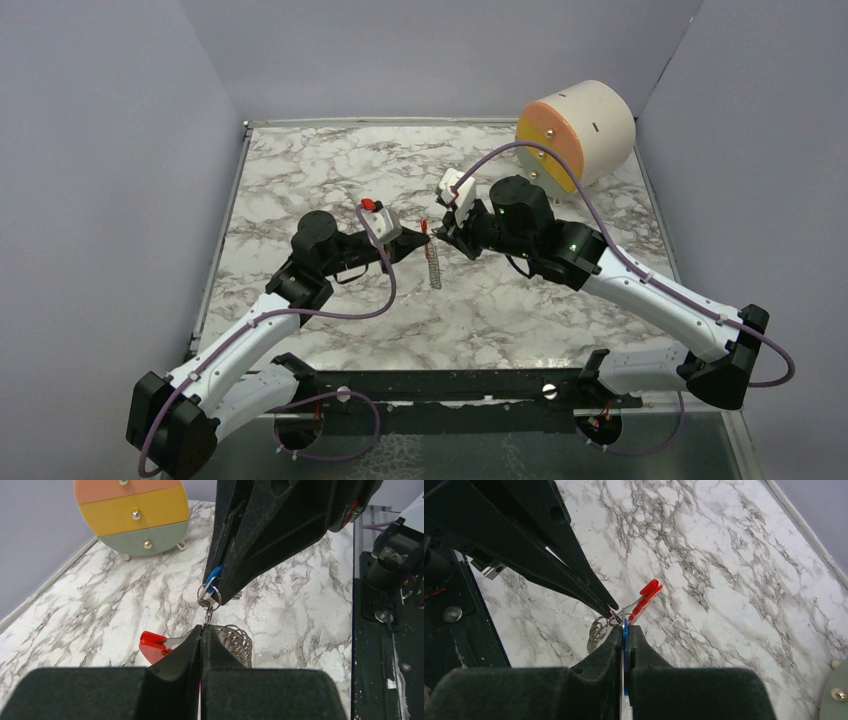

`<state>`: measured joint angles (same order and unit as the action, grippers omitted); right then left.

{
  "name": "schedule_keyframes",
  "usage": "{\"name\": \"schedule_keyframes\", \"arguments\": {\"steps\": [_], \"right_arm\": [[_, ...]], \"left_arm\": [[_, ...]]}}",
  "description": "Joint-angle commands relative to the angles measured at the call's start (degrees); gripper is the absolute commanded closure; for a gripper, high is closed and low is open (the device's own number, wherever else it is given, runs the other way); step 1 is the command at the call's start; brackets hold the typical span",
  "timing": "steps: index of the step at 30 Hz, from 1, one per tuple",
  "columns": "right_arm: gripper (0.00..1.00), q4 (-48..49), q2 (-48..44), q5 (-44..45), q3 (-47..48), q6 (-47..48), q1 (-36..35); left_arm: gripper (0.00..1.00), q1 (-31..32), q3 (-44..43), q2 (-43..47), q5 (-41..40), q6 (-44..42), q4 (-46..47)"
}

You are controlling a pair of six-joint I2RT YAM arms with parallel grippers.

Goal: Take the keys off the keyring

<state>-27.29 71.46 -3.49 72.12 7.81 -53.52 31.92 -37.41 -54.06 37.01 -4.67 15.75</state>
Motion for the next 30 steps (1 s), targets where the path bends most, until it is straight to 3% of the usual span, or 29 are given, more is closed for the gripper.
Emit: {"name": "schedule_keyframes", "arguments": {"steps": [1, 5, 9, 16, 21, 30], "right_arm": [[0.99, 3.0, -0.9, 2.3, 5.6, 0.0, 0.2], [0.99, 4.2, -1.1, 3.3, 4.9, 0.0, 0.0], [0.99, 5.8, -2.1, 3.8, 3.5, 0.0, -0.1], [0.99, 6.1, -3.5, 3.5, 2.2, -0.2, -0.2], [0.99, 6.6, -4.6, 3.4, 1.0, -0.4, -0.2], [0.99, 6.7, -5.2, 3.2, 0.9, -0.5, -0.2]], "left_arm": [[1.00, -0.5, 0.3, -2.7, -8.2, -1.2, -10.1], [1.00, -0.5, 0.6, -2.7, -10.8, 0.5, -8.9], [0.81, -0.5, 1.5, -1.6, -9.7, 2.2, -6.5], [0.67, -0.5, 4.5, 3.6, -4.1, 6.1, 1.8], [0.49, -0.5, 5.2, 6.4, -6.9, 8.7, 3.6], [0.46, -0.5, 6.7, 12.5, -17.8, 12.3, 7.3]]}}
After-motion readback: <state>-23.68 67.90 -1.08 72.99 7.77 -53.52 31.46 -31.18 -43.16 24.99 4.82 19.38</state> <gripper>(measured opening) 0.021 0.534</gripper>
